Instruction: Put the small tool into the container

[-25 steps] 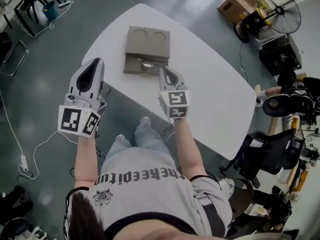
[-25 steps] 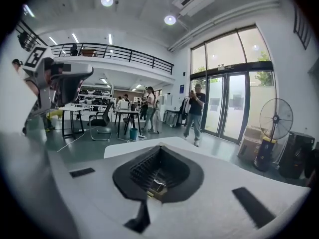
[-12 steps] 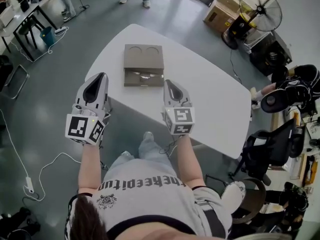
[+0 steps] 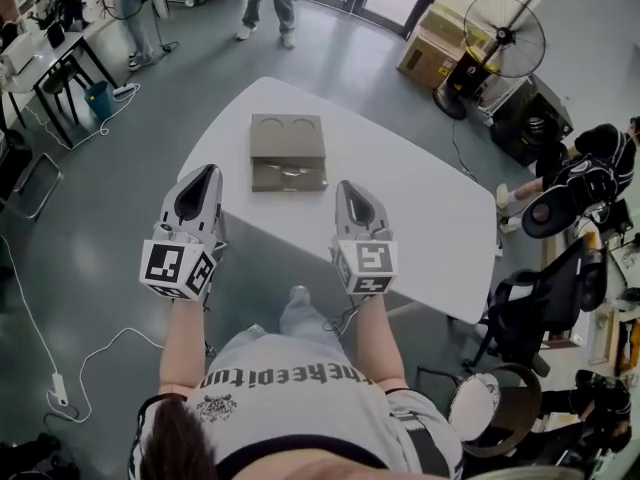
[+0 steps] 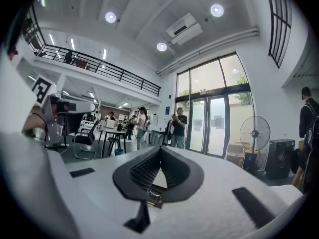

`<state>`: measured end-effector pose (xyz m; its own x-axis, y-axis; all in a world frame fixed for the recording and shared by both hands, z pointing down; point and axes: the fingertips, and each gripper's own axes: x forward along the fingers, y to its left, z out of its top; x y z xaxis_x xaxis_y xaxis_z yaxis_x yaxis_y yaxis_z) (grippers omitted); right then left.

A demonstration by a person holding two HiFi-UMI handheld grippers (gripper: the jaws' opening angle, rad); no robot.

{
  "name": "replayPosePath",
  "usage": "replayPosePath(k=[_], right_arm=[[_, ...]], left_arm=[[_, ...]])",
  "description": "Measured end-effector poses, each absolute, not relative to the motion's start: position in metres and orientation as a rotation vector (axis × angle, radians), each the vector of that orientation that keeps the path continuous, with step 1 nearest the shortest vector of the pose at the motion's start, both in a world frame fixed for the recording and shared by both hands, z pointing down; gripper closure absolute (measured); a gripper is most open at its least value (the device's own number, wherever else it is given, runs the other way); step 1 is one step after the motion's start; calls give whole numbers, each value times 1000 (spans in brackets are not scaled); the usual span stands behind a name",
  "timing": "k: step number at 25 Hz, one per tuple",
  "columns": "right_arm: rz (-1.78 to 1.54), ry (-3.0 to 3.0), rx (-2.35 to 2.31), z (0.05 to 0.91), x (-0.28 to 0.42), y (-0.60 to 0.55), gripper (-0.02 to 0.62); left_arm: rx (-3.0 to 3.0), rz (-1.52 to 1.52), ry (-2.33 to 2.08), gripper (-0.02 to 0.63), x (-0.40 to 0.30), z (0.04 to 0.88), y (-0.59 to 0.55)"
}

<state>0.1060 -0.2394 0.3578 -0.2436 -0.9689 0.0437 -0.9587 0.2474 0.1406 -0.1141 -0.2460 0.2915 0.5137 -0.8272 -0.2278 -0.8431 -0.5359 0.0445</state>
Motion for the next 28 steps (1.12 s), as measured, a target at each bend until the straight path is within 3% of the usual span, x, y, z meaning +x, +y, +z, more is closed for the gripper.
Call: replayPosePath(k=[28], right_arm=[[-222,-2475,2018,307,90,-183,592]], left_arm=[[-2647,378,1473,594,-148,279,-208]])
